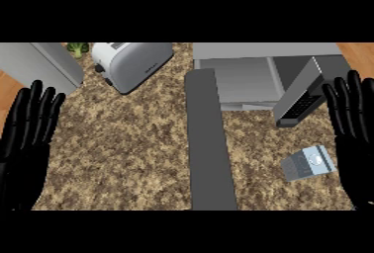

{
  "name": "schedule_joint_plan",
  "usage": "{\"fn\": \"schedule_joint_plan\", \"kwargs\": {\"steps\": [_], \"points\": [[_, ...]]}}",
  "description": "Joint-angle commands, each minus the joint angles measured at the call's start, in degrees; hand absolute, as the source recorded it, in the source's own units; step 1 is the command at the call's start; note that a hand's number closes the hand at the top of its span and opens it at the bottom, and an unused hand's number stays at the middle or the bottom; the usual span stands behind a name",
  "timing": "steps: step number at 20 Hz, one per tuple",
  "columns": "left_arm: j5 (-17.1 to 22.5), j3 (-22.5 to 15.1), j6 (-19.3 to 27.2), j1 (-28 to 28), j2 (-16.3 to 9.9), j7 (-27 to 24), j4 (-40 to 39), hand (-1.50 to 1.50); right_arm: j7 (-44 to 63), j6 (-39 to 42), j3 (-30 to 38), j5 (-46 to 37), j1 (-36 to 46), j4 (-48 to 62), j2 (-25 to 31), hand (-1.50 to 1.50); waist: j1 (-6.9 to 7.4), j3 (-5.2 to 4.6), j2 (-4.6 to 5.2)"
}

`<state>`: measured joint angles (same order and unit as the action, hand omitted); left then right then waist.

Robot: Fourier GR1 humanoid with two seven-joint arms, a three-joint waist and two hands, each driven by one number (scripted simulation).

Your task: Pick up the milk, place it into the microwave and close the microwave

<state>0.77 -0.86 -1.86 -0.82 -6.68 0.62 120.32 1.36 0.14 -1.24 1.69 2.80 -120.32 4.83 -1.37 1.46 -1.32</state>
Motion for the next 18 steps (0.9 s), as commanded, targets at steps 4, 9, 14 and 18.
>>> {"fn": "schedule_joint_plan", "kwargs": {"steps": [4, 9, 14, 18], "points": [[2.2, 3.0, -0.5, 2.5, -0.1, -0.3, -4.0, -1.50, -2.4, 6.4, 7.7, 6.9, -13.7, -9.1, 5.0, -1.50, 0.33, -1.44, 1.19], [9.8, 0.6, 4.3, -4.0, 6.5, -0.8, -6.4, -1.50, 4.8, 12.2, 12.0, 17.5, -19.8, -10.4, 8.6, -1.50, -0.02, -1.51, 1.08], [12.5, -0.6, -0.8, -12.5, 6.6, -6.6, -4.7, -1.50, 3.0, 17.0, 20.6, 24.5, -26.2, -11.9, 10.1, -1.50, 0.92, -1.48, 1.11], [11.4, -3.3, -0.8, -15.1, 6.7, -10.1, -5.8, -1.50, -3.8, 20.6, 18.7, 18.8, -29.1, -6.5, 4.5, -1.50, 1.16, -1.46, 1.22]]}}
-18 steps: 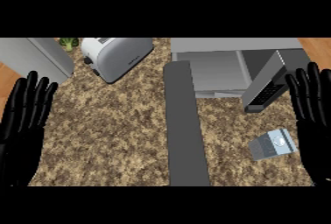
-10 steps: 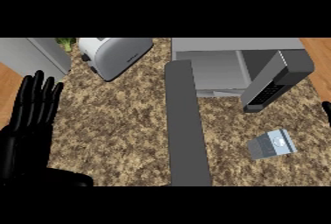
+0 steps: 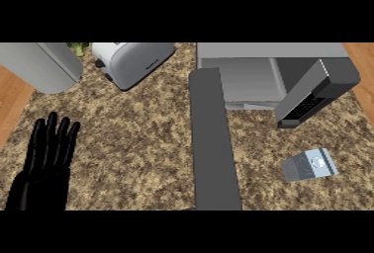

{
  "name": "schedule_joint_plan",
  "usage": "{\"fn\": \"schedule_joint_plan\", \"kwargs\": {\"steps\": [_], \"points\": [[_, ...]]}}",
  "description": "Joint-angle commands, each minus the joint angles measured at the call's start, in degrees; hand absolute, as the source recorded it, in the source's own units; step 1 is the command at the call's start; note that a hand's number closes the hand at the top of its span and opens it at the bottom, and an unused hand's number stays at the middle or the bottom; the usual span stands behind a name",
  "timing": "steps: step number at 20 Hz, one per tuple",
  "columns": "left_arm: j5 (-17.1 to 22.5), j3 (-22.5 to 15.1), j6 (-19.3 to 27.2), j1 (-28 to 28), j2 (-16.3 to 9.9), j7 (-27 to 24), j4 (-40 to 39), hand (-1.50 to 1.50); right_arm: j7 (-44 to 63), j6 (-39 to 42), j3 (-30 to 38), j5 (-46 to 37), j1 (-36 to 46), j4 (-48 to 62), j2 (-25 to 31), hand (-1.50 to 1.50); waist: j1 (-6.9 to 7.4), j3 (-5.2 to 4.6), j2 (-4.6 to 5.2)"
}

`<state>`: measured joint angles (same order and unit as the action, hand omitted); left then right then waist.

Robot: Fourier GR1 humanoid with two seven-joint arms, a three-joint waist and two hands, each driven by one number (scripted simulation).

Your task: Pick up the milk, place it into the microwave and close the microwave

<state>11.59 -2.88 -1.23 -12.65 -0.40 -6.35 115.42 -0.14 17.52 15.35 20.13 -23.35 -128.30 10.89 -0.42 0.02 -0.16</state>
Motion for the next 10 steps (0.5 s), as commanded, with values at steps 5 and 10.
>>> {"fn": "schedule_joint_plan", "kwargs": {"steps": [5, 10], "points": [[0.2, -2.4, -5.1, -12.4, 0.4, -8.8, 0.7, -1.50, -5.4, 4.8, 1.1, -3.9, -2.9, 5.7, -4.0, -1.50, 0.45, -0.02, 0.04], [0.8, -4.9, -3.7, -13.8, -0.1, -8.5, 2.7, -1.50, -6.1, 5.6, 1.4, -6.1, -0.9, 11.4, -5.6, -1.50, 0.54, -0.02, 0.09]]}}
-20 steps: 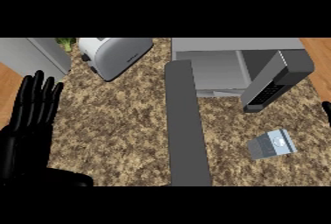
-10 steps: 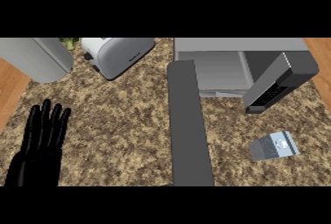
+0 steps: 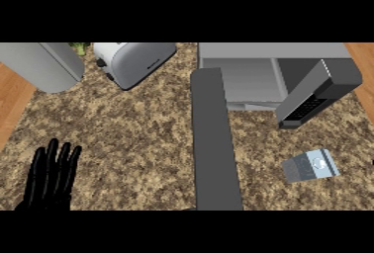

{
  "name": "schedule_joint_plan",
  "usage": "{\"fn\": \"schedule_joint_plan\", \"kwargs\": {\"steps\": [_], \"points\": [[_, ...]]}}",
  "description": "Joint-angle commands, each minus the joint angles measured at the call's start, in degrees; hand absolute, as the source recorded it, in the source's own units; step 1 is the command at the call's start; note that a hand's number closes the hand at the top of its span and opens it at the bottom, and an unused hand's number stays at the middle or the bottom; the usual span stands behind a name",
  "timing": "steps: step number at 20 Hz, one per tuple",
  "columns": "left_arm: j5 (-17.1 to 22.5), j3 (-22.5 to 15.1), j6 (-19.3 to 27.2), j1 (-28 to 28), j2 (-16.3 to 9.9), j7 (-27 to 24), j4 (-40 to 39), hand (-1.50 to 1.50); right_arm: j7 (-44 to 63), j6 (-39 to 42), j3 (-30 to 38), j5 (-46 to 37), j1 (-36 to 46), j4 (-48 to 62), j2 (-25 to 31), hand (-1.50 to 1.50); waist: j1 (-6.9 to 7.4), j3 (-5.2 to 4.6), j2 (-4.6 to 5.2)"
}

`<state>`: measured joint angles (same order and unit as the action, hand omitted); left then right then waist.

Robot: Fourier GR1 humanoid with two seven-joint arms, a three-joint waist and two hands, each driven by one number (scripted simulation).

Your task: Pick up the milk, place it into the microwave and close the microwave

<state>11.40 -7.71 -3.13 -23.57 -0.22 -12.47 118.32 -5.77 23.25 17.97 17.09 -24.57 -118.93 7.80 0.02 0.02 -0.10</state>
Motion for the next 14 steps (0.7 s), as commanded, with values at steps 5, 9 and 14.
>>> {"fn": "schedule_joint_plan", "kwargs": {"steps": [5, 9, 14], "points": [[1.5, 1.5, -5.4, -5.4, -1.9, -10.3, -5.4, -1.50, -6.3, -1.0, -2.7, -8.7, 5.2, 11.4, -4.6, -1.50, 0.30, -0.02, 0.06], [2.5, 1.9, -4.4, -4.8, -1.7, -9.0, -4.2, -1.50, -13.4, -4.6, -2.0, -15.3, 8.3, 20.7, -6.1, -1.50, 0.28, -0.01, 0.10], [-0.1, -1.9, -4.3, -10.3, -1.2, -11.2, -2.9, -1.50, -17.4, -7.7, -1.0, -18.5, 6.9, 25.3, -7.2, -1.50, 0.21, -0.01, 0.05]]}}
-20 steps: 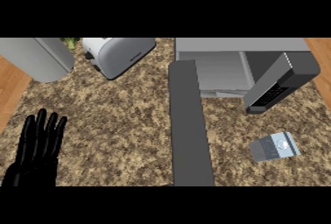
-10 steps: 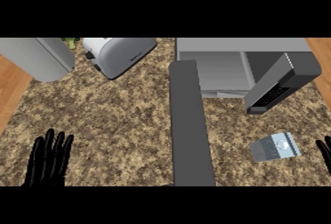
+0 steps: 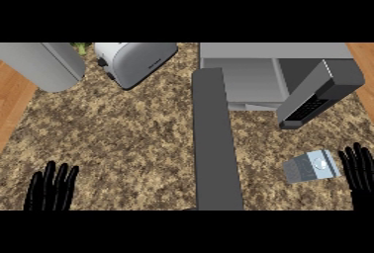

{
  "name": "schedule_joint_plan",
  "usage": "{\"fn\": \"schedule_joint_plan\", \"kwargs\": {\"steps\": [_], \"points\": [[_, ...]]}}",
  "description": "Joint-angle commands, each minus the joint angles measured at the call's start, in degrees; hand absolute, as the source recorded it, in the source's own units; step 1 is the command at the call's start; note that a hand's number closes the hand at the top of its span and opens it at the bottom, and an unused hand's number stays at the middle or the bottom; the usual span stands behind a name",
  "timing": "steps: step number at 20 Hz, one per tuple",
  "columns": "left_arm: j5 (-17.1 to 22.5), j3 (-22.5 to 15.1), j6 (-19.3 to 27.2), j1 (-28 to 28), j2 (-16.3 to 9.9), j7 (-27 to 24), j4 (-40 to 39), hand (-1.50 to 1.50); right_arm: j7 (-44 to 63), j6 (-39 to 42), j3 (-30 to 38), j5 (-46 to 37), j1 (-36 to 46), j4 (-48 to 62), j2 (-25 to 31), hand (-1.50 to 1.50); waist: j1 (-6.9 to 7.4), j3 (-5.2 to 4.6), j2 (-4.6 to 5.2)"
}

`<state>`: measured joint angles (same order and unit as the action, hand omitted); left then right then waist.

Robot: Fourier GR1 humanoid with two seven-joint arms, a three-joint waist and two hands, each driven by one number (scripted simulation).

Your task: Pick up the milk, place it into the microwave and close the microwave

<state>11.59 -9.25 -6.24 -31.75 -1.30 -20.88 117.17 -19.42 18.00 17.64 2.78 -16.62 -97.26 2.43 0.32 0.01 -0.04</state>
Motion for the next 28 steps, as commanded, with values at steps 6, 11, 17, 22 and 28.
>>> {"fn": "schedule_joint_plan", "kwargs": {"steps": [6, 11, 17, 22, 28], "points": [[1.0, 0.9, -2.1, -1.7, -1.0, -3.2, -1.2, -1.50, -14.8, -2.1, 5.6, -4.6, 9.9, 27.0, 5.5, -1.50, 0.25, 0.04, 0.09], [2.4, 3.3, -3.8, -3.5, -2.2, -7.5, -3.6, -1.50, -20.4, 0.0, 6.0, -4.9, 11.3, 33.1, 8.8, -1.50, 0.09, 0.01, 0.03], [1.5, 0.6, -3.4, -7.4, -2.2, -5.4, 1.0, -1.50, -32.3, -5.4, 4.2, -9.1, 14.8, 46.2, 6.4, -1.50, 0.20, 0.03, 0.03], [2.7, 2.9, -4.3, -5.8, -2.5, -7.1, -2.0, -1.50, -33.7, -3.4, 5.1, -8.1, 18.9, 53.3, 11.2, -1.50, 0.14, 0.01, 0.02], [0.6, -0.1, -3.1, -6.9, -1.2, -7.0, -1.1, -1.50, -35.4, -4.7, 3.7, -8.2, 22.7, 57.1, 11.1, -1.50, 0.12, 0.00, 0.00]]}}
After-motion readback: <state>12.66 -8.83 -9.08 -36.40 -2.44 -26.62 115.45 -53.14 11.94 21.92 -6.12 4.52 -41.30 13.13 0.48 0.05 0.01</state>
